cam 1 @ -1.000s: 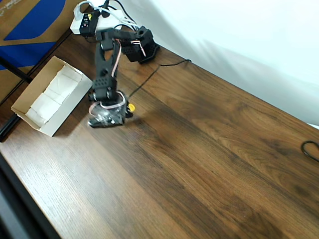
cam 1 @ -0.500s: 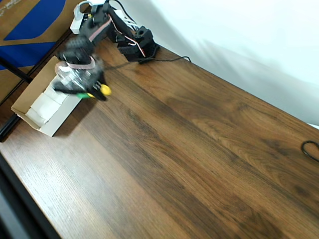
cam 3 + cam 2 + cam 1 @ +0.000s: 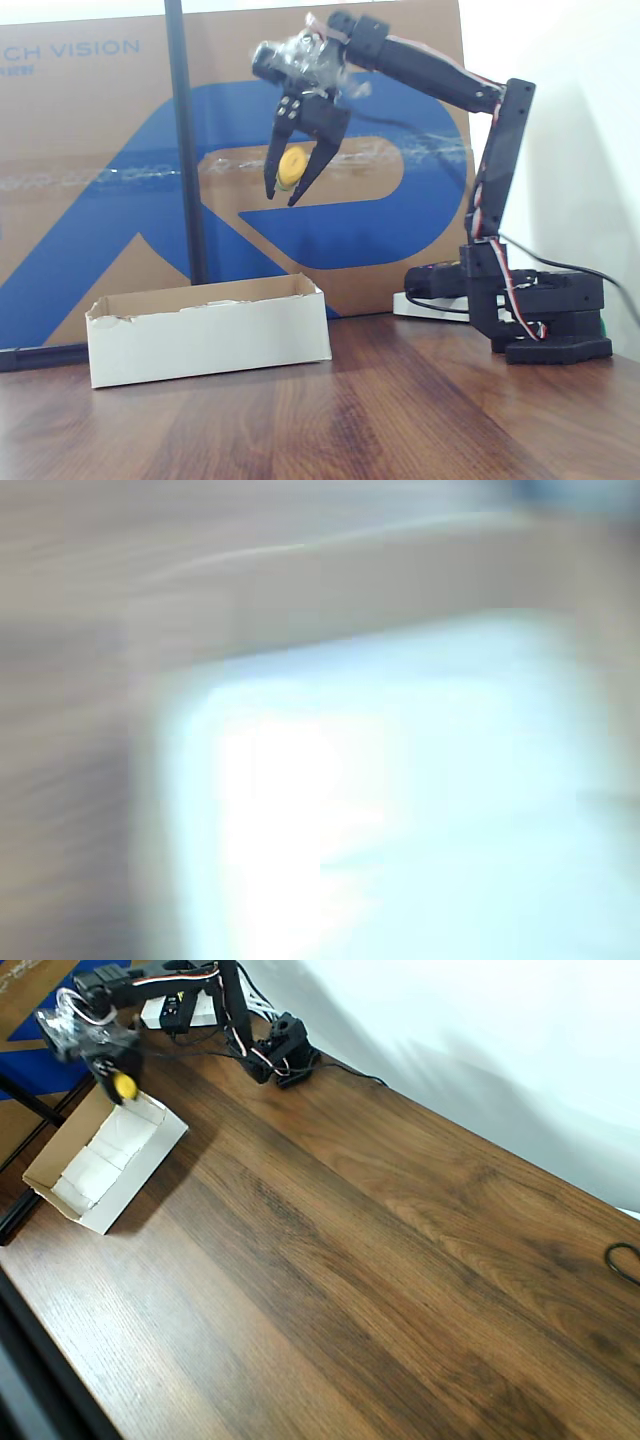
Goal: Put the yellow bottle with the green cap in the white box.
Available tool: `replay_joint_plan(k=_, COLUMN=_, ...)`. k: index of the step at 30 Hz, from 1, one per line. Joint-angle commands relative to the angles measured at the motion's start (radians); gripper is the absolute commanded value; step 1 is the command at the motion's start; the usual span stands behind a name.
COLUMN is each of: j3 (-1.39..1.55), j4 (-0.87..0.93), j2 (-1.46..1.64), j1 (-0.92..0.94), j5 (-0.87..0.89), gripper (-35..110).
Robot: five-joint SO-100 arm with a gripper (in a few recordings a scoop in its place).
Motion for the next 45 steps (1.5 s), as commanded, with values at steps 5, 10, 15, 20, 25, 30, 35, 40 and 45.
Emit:
replay_joint_plan(k=5, j3=-0.066, j4=-0.06, j2=-0.049, j1=0.094, j5=0.025, gripper=0)
replay_joint_plan(k=10, j3=-0.238, j4=-0.04, j2=-0.213, j1=0.091, j5=0.06, gripper=0)
replay_joint_plan(k=15, j3=-0.364, j4=-0.035, j2=-0.342, j1=0.083, j5=0.087, gripper=0)
replay_joint_plan(k=20, j3=-0.468, j4=-0.035, j2=-0.477, j1=0.114, j5=0.1, gripper=0)
replay_joint_plan(k=25, j3=-0.604, j4=-0.035, j2=-0.624, j1=0.179, j5=0.087, gripper=0)
replay_joint_plan(k=30, j3=-0.736, j4=-0.035, j2=-0.739, j1=0.229, j5=0.069, gripper=0)
replay_joint_plan(k=35, j3=-0.808, j4=-0.037, j2=-0.819, j1=0.245, j5=0.058, gripper=0)
replay_joint_plan(k=40, j3=-0.828, j4=-0.058, j2=-0.879, j1=0.259, j5=0.049, gripper=0)
replay_joint_plan(k=45, j3=-0.865, j4=-0.06, j2=-0.917, j1=0.265, j5=0.032, gripper=11)
